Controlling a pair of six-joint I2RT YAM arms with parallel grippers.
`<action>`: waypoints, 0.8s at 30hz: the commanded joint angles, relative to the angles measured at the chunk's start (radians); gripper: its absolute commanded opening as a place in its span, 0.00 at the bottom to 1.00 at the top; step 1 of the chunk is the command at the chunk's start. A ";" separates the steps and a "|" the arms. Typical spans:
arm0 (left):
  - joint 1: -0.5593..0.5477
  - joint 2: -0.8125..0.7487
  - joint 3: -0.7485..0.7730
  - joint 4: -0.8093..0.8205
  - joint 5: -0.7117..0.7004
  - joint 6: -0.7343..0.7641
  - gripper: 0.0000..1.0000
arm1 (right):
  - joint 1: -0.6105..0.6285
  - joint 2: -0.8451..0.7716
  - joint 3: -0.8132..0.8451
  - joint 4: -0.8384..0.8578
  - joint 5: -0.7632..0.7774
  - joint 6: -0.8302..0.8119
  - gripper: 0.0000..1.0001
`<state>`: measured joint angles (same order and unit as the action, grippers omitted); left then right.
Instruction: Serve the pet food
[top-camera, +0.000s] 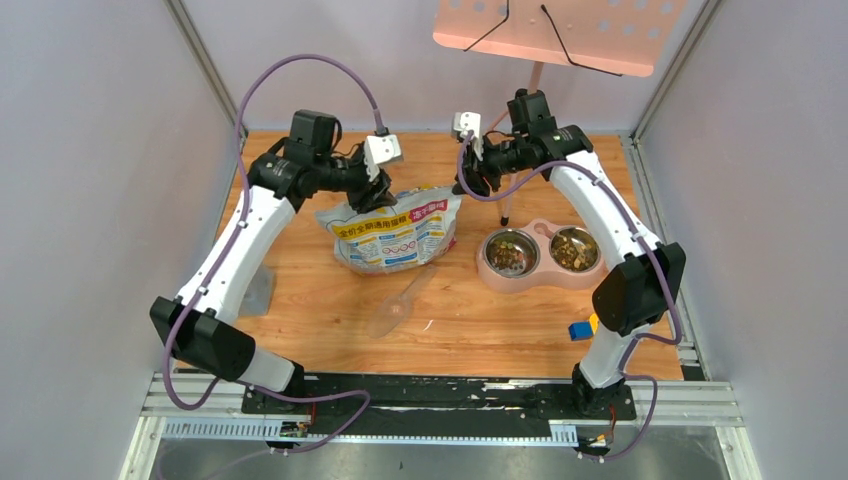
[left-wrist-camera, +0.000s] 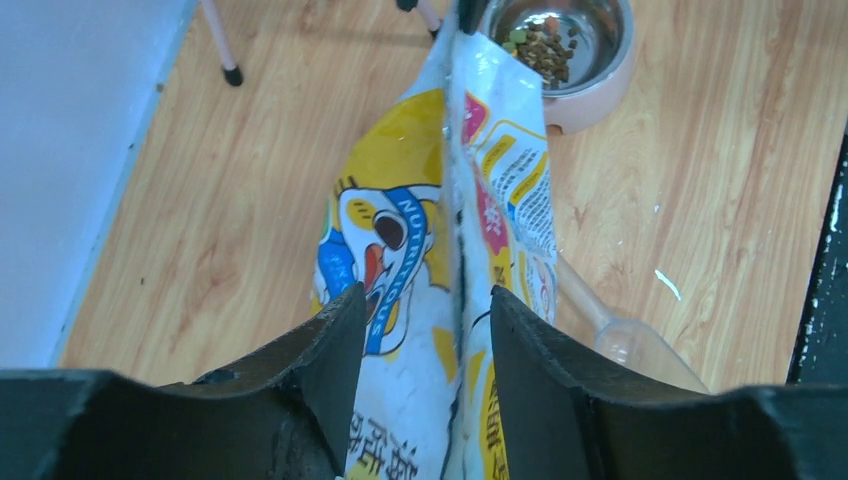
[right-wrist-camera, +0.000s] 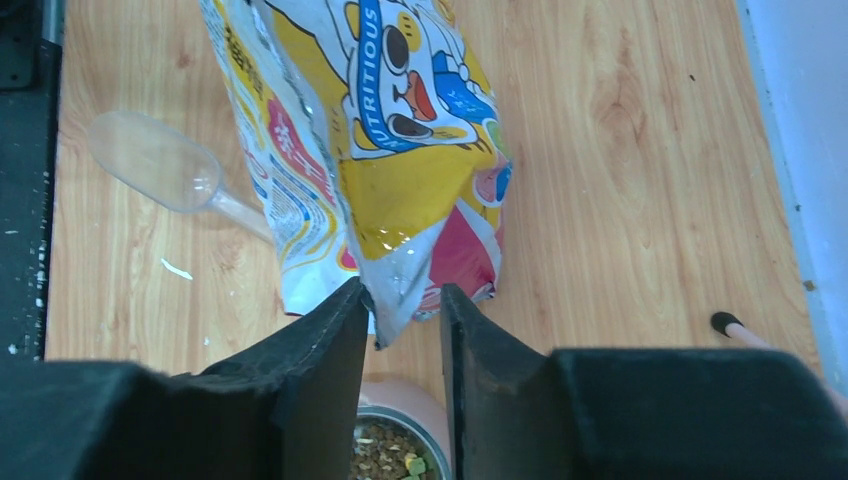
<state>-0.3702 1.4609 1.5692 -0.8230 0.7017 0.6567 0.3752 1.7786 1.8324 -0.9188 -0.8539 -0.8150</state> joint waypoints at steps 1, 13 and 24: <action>0.068 -0.072 0.084 -0.065 -0.036 -0.090 0.60 | -0.013 -0.053 0.021 0.008 0.025 0.017 0.36; 0.248 -0.183 0.057 -0.440 -0.028 0.185 0.63 | -0.073 -0.214 -0.043 0.033 0.012 0.237 0.48; 0.249 -0.153 0.008 -0.289 -0.150 0.199 0.38 | -0.175 -0.308 -0.150 0.048 0.005 0.334 0.49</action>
<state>-0.1238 1.2755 1.5433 -1.1355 0.5777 0.8108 0.1940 1.5154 1.7142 -0.8921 -0.8364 -0.5159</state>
